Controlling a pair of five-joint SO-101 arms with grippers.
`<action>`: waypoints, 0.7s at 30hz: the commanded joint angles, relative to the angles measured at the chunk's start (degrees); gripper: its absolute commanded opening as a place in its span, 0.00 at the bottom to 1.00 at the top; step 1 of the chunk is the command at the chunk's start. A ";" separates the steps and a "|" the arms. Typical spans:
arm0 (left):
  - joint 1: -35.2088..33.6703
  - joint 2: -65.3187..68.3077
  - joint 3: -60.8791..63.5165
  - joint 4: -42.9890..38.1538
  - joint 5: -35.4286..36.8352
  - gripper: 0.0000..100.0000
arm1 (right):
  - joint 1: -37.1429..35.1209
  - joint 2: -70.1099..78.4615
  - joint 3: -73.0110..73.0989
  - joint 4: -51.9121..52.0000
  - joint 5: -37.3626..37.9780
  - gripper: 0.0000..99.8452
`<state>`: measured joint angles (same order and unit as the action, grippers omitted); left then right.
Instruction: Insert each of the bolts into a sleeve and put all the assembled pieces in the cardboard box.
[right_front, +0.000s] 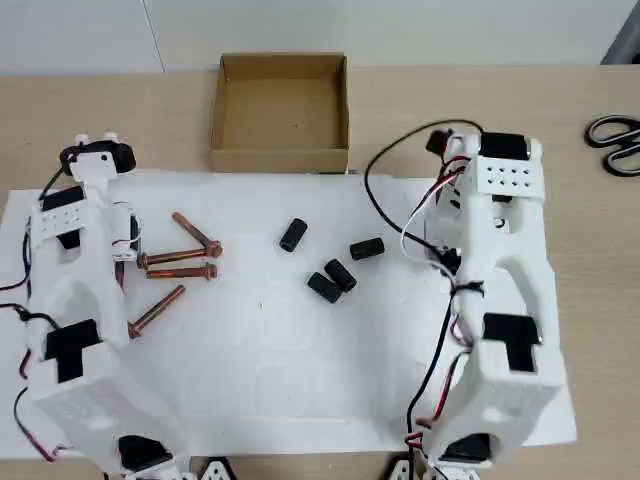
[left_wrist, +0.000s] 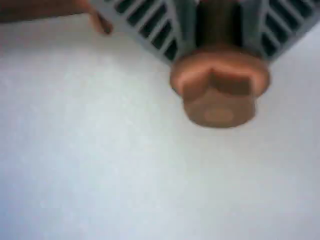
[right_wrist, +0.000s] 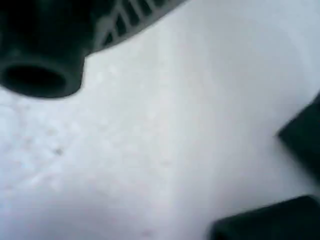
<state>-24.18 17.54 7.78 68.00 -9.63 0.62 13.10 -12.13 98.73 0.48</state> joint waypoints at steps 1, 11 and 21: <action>0.09 -0.79 -5.76 5.71 0.18 0.01 | -3.47 -8.84 -0.44 1.01 0.00 0.00; 3.69 -0.79 -32.13 28.84 6.07 0.01 | -5.76 -18.07 -0.26 0.84 -0.09 0.00; 10.46 -0.79 -59.30 30.33 10.90 0.01 | -9.54 -27.03 -0.26 -5.93 -0.53 0.00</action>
<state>-15.47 17.63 -44.35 97.89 -2.07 -6.15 -8.97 -12.13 94.59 0.48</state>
